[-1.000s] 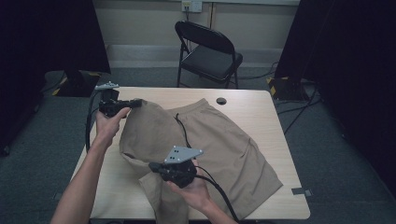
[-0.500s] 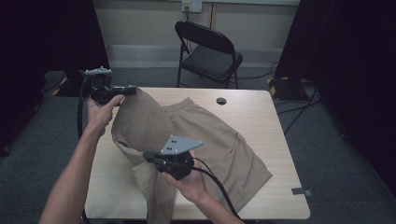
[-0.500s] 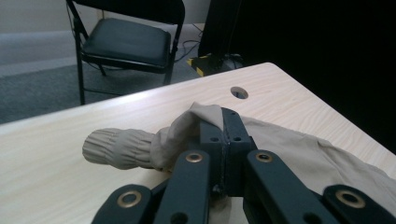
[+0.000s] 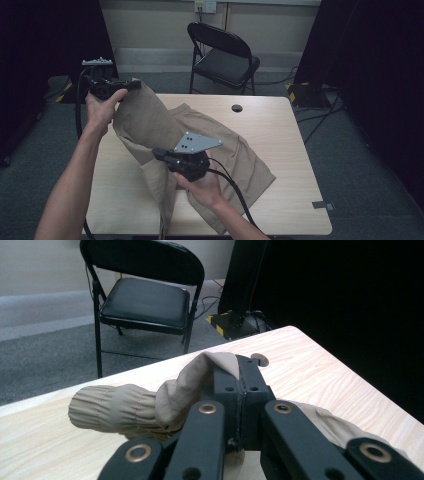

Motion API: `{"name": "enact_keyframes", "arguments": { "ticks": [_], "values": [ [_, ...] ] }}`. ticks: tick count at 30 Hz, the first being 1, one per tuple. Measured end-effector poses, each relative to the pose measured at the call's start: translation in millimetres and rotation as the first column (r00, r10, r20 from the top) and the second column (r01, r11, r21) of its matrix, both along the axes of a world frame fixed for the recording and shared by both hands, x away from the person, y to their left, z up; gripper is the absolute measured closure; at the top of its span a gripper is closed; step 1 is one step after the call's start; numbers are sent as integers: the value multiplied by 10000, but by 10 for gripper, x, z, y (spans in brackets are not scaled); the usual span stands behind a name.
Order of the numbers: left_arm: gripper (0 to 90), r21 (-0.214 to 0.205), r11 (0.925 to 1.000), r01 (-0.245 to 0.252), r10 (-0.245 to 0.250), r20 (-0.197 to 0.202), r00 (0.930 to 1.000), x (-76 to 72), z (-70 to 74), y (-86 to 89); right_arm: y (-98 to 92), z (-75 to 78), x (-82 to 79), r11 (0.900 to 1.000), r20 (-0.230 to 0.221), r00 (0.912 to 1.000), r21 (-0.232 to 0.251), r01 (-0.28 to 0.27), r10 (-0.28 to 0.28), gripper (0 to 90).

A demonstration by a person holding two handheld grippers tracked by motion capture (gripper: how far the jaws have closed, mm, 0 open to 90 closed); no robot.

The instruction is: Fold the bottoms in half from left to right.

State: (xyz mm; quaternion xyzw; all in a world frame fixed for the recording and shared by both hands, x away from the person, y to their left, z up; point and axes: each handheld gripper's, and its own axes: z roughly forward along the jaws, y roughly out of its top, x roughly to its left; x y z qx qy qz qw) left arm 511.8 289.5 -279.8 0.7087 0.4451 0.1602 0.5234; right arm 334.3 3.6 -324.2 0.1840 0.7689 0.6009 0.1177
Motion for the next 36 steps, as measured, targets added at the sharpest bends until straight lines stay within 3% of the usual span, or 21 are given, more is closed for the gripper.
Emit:
{"name": "enact_keyframes", "arguments": {
  "ticks": [4, 6, 13, 16, 21, 25, 28, 31, 33, 36],
  "values": [
    [896, 11, 10000, 13, -13, -195, 9998, 97, -128, -86, -151, -16, 29, 9996, -13, 9997, -75, 263, -264, 899],
    [896, -335, 9994, 33, -40, -199, 9998, 138, -178, -138, -243, -16, 47, 9990, -15, 9991, -114, 426, -426, 899],
    [895, -75, 9999, 143, -145, -310, 9994, 232, -273, -286, -573, -116, 83, 9945, -95, 9958, -530, 899, -905, 899],
    [895, -161, 9999, 47, -53, -409, 9992, 286, -360, -304, -723, -176, 84, 9905, -100, 9928, -707, 1183, -1193, 899],
    [894, -137, 9999, 95, -105, -742, 9972, 383, -494, -404, -951, -220, 81, 9860, -137, 9878, -642, 1538, -1550, 899],
    [894, -439, 9989, 169, -202, -768, 9968, 435, -528, -516, -1136, -236, 103, 9785, -210, 9794, -511, 1998, -2010, 899],
    [893, -206, 9996, 179, -197, -905, 9957, 485, -540, -588, -1253, -238, 103, 9736, -163, 9746, -536, 2220, -2232, 899],
    [892, -365, 9991, 197, -223, -709, 9972, 510, -556, -648, -1364, -258, 104, 9677, -169, 9690, -597, 2451, -2464, 899],
    [889, -232, 9994, 260, -277, -766, 9967, 539, -580, -701, -1435, -289, 122, 9628, -184, 9642, -631, 2629, -2645, 899],
    [883, -237, 9990, 368, -384, -712, 9967, 570, -610, -761, -1558, -376, 172, 9515, -350, 9529, -767, 2979, -3012, 899]
  ]
}}
